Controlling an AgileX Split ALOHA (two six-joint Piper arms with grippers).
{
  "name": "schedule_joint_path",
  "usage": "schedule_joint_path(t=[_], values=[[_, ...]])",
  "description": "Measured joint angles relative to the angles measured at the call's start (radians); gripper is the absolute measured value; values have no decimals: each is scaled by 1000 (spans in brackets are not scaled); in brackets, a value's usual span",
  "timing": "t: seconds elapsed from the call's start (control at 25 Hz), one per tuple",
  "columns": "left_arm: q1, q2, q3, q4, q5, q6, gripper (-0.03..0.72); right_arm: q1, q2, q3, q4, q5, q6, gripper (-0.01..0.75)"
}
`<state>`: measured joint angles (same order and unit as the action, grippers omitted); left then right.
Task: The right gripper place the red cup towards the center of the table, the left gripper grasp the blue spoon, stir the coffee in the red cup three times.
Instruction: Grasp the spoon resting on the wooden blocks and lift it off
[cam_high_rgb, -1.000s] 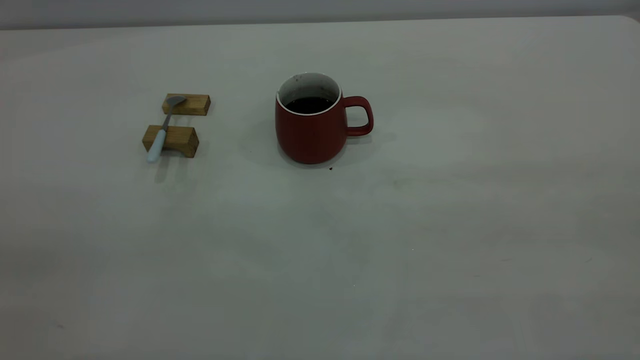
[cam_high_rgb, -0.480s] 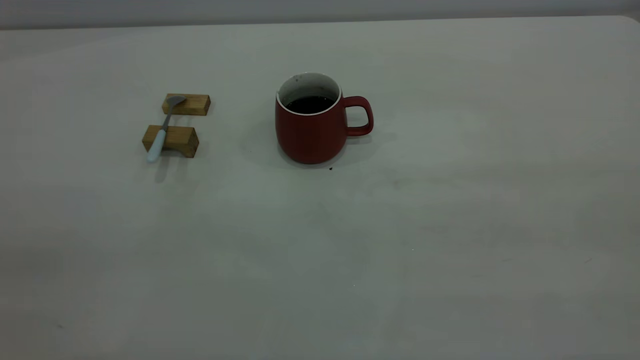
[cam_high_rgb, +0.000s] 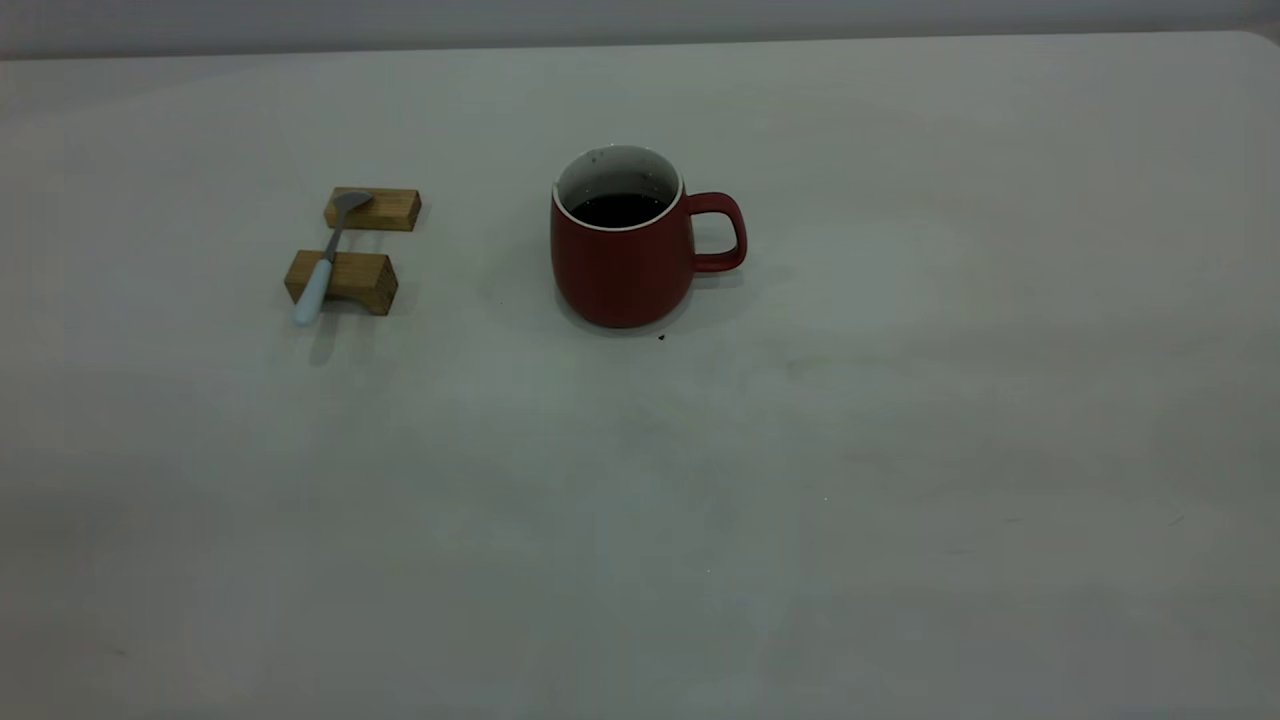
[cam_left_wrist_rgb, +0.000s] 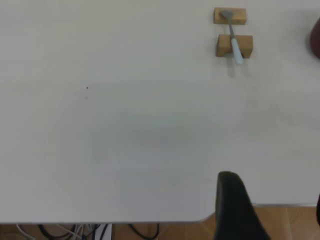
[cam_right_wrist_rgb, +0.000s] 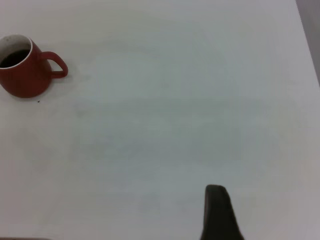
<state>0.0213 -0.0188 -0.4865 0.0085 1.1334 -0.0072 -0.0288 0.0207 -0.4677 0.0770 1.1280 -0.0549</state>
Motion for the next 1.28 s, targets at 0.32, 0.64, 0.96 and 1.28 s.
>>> schedule_joint_path(t=[0.32,0.64,0.96,1.28], values=[[0,182,-27,44,-52,-106,457,0,0,0,0,0,1,535],[0,539,-63,-35,-196,-72,460,0,0,0,0,0,1,535],[0,910,-84,-65,-394,-57,493,0,0,0,0,0,1,535],[-2,1356,-231,-69,-560,-53,496,0,0,0,0,0,1,535]])
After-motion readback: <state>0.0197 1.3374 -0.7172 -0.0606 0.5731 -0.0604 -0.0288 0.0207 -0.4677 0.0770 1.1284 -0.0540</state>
